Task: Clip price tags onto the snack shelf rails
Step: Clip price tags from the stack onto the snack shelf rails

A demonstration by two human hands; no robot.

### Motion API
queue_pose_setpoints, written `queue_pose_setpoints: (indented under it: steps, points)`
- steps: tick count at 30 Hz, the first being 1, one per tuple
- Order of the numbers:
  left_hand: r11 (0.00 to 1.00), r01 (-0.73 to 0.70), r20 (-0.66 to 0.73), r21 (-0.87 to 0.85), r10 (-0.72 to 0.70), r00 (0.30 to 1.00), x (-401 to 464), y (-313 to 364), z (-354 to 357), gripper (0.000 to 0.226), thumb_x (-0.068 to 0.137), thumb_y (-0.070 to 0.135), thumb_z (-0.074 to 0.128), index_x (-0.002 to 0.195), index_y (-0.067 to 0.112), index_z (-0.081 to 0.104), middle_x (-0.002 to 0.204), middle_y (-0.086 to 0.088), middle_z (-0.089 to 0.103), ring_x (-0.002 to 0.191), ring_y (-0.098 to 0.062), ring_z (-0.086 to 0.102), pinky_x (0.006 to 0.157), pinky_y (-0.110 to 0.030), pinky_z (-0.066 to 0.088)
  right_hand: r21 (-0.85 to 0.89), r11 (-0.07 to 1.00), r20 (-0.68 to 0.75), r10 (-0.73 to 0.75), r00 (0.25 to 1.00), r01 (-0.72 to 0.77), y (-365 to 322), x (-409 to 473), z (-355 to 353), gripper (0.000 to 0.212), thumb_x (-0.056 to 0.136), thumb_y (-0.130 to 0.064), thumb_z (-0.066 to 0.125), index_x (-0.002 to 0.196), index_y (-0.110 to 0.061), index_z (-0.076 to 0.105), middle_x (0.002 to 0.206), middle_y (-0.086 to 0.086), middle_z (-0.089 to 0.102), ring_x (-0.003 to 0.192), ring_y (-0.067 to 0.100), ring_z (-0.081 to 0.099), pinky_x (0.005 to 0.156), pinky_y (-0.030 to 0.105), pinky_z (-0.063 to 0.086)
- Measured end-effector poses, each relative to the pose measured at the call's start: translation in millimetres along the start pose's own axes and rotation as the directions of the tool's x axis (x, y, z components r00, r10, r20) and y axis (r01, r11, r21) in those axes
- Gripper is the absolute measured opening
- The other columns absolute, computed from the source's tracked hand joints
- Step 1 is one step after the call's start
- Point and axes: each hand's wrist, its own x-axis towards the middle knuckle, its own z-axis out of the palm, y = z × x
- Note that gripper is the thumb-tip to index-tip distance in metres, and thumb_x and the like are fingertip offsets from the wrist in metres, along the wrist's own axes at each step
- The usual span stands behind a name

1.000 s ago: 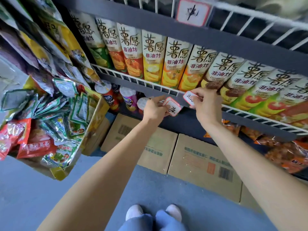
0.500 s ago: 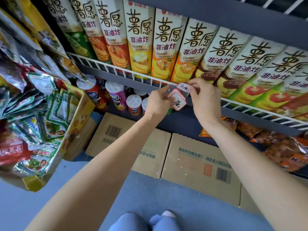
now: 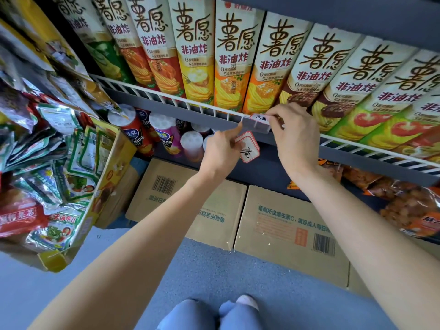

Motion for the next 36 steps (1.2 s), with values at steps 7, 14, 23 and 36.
queue_pose_setpoints:
  steps: [7, 14, 23, 36]
  points:
    - [0.995, -0.061, 0.077, 0.083, 0.054, 0.996, -1.4, -13.8, -13.6, 0.048, 0.090, 0.001, 0.051, 0.136, 0.015, 0.049, 0.107, -0.013, 0.068, 0.087, -0.015, 0.059, 0.068, -0.008, 0.033, -0.003, 0.996, 0.047, -0.084, 0.995, 0.084, -4.6, 2.1, 8.4, 0.010, 0.084, -0.010, 0.061, 0.087, -0.003, 0.069, 0.088, 0.012, 0.059, 0.079, 0.029, 0.059, 0.055, 0.029, 0.047]
    - [0.993, -0.062, 0.083, 0.098, 0.054, 0.995, 1.0, -13.5, -15.0, 0.049, 0.090, 0.002, 0.051, 0.136, 0.017, 0.049, 0.114, -0.013, 0.067, 0.105, -0.021, 0.063, 0.083, -0.018, 0.042, -0.277, 0.943, 0.110, -0.160, 0.981, 0.185, -1.3, -10.8, 16.1, 0.028, 0.066, 0.003, 0.073, 0.092, -0.007, 0.068, 0.074, 0.009, 0.061, 0.069, 0.030, 0.059, 0.046, 0.024, 0.036]
    - [0.993, -0.067, 0.076, 0.101, 0.059, 0.995, 3.2, -12.3, -16.1, 0.050, 0.091, 0.002, 0.051, 0.137, 0.021, 0.047, 0.109, -0.013, 0.068, 0.101, -0.022, 0.064, 0.073, -0.008, 0.037, -0.385, 0.885, 0.082, -0.248, 0.965, 0.260, 2.6, -21.1, 14.0, 0.026, 0.070, 0.005, 0.062, 0.090, -0.009, 0.070, 0.083, 0.005, 0.063, 0.076, 0.026, 0.059, 0.039, 0.023, 0.033]
    - [0.988, -0.024, 0.068, 0.154, 0.014, 0.998, 7.7, 19.3, -33.7, 0.048, 0.090, 0.007, 0.054, 0.137, 0.016, 0.048, 0.113, -0.014, 0.067, 0.109, -0.024, 0.061, 0.086, -0.023, 0.044, -0.471, 0.852, 0.232, -0.132, 0.964, 0.230, -10.2, -35.2, 3.2, 0.044, 0.074, -0.006, 0.063, 0.119, -0.004, 0.060, 0.111, 0.010, 0.062, 0.093, 0.028, 0.060, 0.059, 0.033, 0.050]
